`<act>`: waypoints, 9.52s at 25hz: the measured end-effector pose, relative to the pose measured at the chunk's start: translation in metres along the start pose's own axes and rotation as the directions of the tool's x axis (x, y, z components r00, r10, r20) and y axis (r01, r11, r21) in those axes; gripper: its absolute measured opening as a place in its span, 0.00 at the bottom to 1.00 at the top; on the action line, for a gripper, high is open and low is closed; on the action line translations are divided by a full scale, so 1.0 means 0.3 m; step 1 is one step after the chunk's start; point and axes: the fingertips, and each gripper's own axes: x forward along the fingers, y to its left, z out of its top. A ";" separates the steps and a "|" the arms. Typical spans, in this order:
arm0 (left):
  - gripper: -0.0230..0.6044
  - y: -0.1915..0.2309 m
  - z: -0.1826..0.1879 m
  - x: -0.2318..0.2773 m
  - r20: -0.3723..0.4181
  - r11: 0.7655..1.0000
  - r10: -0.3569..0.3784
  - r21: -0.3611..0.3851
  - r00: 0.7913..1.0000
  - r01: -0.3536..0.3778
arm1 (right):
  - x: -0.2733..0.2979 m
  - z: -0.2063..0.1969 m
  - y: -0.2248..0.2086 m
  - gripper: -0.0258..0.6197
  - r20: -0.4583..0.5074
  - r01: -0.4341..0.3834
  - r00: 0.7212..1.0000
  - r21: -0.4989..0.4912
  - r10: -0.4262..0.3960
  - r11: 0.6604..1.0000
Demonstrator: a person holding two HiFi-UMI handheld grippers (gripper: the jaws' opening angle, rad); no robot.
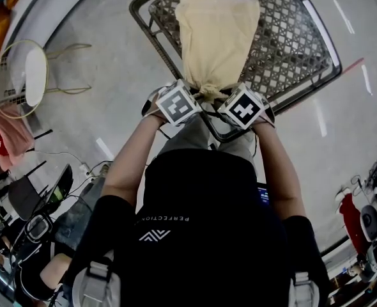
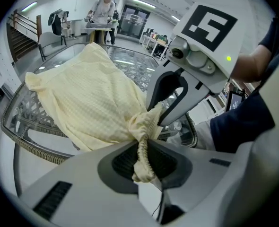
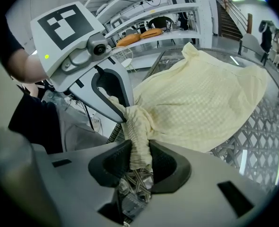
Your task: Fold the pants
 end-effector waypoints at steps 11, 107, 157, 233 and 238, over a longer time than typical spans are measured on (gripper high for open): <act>0.13 -0.196 -0.037 -0.008 -0.008 0.997 -0.078 -0.029 0.997 0.078 | -0.054 -0.101 0.137 0.24 -0.044 -0.109 0.993 -0.037 0.108 0.993; 0.23 0.568 0.425 -0.146 0.188 0.985 0.139 -0.125 0.972 -0.117 | -0.253 0.437 -0.573 0.28 0.111 0.085 0.990 0.041 -0.089 0.996; 0.24 0.379 0.332 -0.269 0.245 0.995 0.082 -0.068 0.966 -0.067 | -0.232 0.384 -0.423 0.16 0.147 -0.019 0.989 0.012 0.017 1.000; 0.06 0.045 0.336 -0.242 0.417 0.895 0.335 -0.421 0.845 -0.148 | -0.478 0.192 -0.225 0.10 0.538 0.199 0.744 0.388 -0.397 0.900; 0.06 0.000 0.366 -0.236 0.437 0.911 0.318 -0.385 0.842 -0.144 | -0.468 0.167 -0.206 0.10 0.536 0.181 0.753 0.390 -0.382 0.903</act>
